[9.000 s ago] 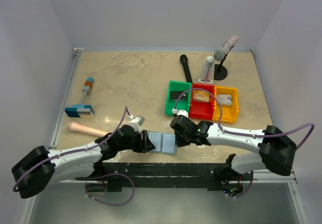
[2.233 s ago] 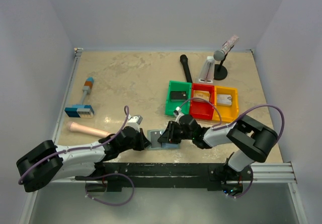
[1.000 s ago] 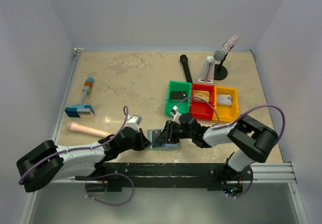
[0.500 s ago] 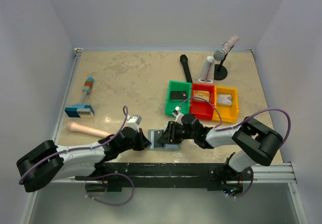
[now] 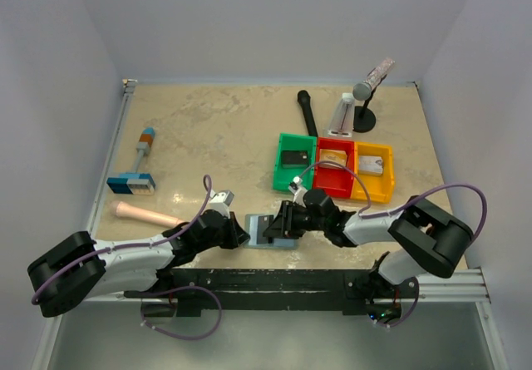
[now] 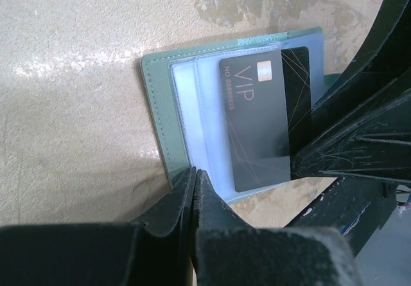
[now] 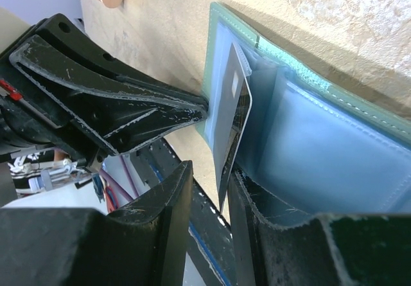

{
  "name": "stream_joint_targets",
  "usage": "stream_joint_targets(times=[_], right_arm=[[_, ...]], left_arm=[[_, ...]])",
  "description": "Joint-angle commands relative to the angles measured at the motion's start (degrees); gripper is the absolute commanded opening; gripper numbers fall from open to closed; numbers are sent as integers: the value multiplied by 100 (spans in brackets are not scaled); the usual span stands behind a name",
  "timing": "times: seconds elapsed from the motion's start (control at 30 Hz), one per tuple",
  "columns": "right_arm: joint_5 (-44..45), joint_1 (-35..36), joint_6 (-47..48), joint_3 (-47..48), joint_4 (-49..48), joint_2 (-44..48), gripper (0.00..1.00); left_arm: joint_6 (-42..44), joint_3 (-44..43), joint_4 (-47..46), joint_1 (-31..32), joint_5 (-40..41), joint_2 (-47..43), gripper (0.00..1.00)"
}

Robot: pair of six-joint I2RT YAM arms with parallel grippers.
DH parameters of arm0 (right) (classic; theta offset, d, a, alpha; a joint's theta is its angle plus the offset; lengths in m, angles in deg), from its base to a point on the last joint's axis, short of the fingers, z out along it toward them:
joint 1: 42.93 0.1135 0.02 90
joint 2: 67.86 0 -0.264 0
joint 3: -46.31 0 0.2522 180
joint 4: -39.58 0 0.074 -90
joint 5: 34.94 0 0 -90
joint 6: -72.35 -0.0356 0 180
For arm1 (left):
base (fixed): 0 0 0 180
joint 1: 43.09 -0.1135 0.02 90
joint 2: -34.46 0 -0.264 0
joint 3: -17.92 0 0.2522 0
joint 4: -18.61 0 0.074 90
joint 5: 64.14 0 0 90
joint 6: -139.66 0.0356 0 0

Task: Take the credit cards out of the card holder
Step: Remove the credit card from the card holder.

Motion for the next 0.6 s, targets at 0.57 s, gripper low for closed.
stream_joint_targets(times=[0.57], right_arm=[[86,-122,173,-135,87,398,30]], left_arm=[[50,203,381,-10,223,148,0]])
